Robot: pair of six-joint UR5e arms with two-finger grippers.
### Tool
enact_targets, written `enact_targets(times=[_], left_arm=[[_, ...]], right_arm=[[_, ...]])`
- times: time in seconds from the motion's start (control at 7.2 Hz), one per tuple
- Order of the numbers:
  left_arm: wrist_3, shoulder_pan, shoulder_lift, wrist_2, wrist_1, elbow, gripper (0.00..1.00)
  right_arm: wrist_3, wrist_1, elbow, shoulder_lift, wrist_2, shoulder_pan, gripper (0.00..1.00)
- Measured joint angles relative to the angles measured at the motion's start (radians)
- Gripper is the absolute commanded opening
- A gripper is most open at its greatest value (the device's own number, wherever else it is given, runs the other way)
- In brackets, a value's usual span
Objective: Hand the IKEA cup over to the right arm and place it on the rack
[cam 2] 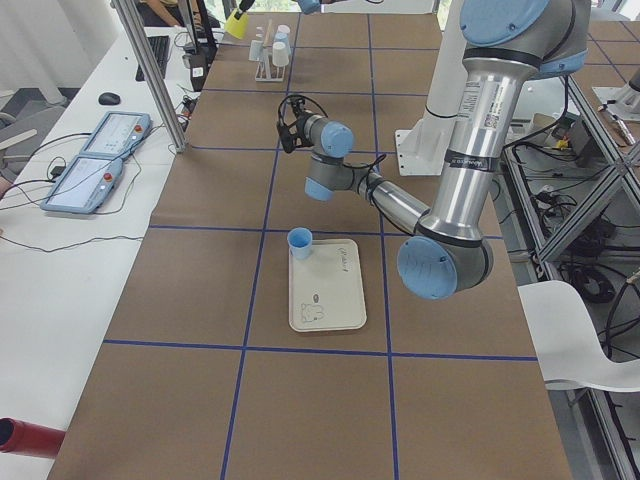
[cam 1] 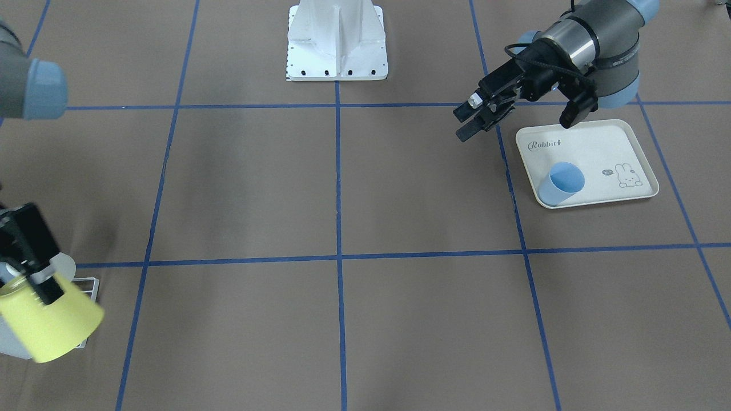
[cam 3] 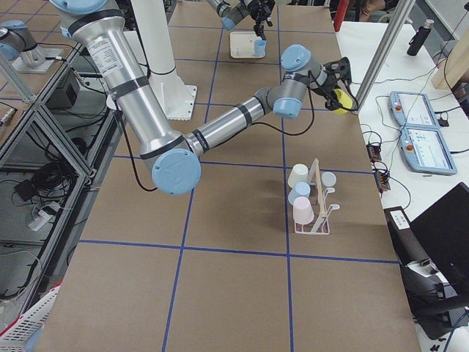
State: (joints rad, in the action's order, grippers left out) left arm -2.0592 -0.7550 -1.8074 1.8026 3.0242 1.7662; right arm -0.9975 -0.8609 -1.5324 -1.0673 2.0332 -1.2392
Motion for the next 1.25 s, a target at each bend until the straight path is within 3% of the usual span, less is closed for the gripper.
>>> enact_targets(times=[0.28, 0.42, 0.83, 1.25], left_arm=[[0.007, -0.005, 0.007, 0.001, -0.014, -0.010, 1.00], [0.008, -0.005, 0.008, 0.001, -0.016, -0.013, 1.00], [0.008, -0.003, 0.008, 0.001, -0.016, -0.023, 1.00], [0.009, -0.001, 0.008, -0.001, -0.015, -0.035, 1.00]], right_arm=[[0.251, -0.052, 0.242, 0.080, 0.147, -0.133, 0.33], [0.366, -0.145, 0.303, 0.116, 0.169, -0.161, 0.33], [0.648, -0.415, 0.342, 0.136, 0.211, -0.198, 0.33], [0.674, -0.452, 0.371, 0.098, 0.273, -0.197, 0.33]])
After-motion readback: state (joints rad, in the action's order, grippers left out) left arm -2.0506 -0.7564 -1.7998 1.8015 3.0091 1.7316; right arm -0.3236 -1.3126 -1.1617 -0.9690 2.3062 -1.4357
